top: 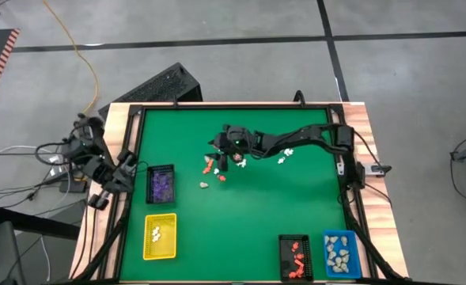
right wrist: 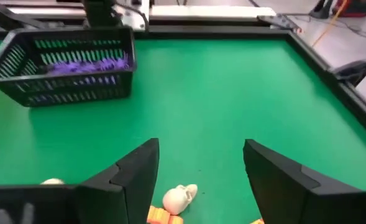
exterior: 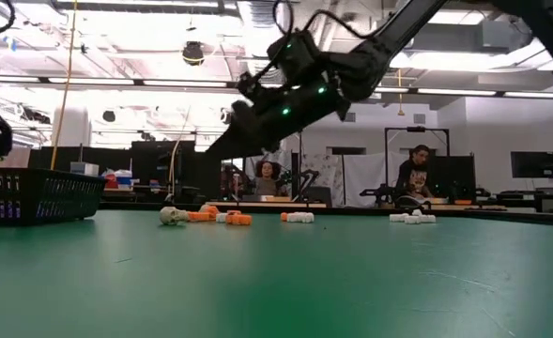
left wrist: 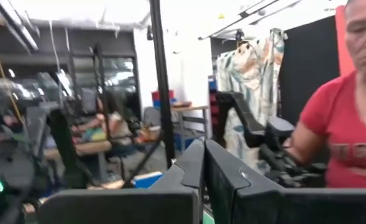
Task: Sort Halloween decoration
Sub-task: Put the white skull toy into the blue basket
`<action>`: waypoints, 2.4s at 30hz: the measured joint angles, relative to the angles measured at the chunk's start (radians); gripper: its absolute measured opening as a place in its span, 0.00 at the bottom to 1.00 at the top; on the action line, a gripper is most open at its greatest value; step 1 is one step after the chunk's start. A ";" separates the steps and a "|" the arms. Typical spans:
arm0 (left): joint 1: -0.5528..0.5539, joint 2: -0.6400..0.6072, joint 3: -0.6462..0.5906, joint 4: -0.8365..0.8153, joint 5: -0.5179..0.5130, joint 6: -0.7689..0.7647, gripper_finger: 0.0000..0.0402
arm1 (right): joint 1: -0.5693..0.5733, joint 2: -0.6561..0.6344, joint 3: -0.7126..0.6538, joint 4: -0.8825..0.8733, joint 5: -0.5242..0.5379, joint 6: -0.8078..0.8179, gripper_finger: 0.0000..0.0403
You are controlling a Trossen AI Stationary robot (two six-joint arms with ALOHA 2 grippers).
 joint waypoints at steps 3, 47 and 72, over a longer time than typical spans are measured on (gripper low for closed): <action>0.055 0.000 -0.023 0.015 0.085 0.002 0.00 | 0.007 0.040 0.038 -0.016 0.029 0.026 0.63; 1.240 0.000 -0.286 -0.101 0.272 -0.574 0.00 | 0.065 0.141 0.083 0.009 0.260 0.226 0.63; 1.230 0.013 -0.261 -0.268 -0.034 -0.716 0.00 | 0.088 0.213 0.180 -0.202 0.286 0.286 0.63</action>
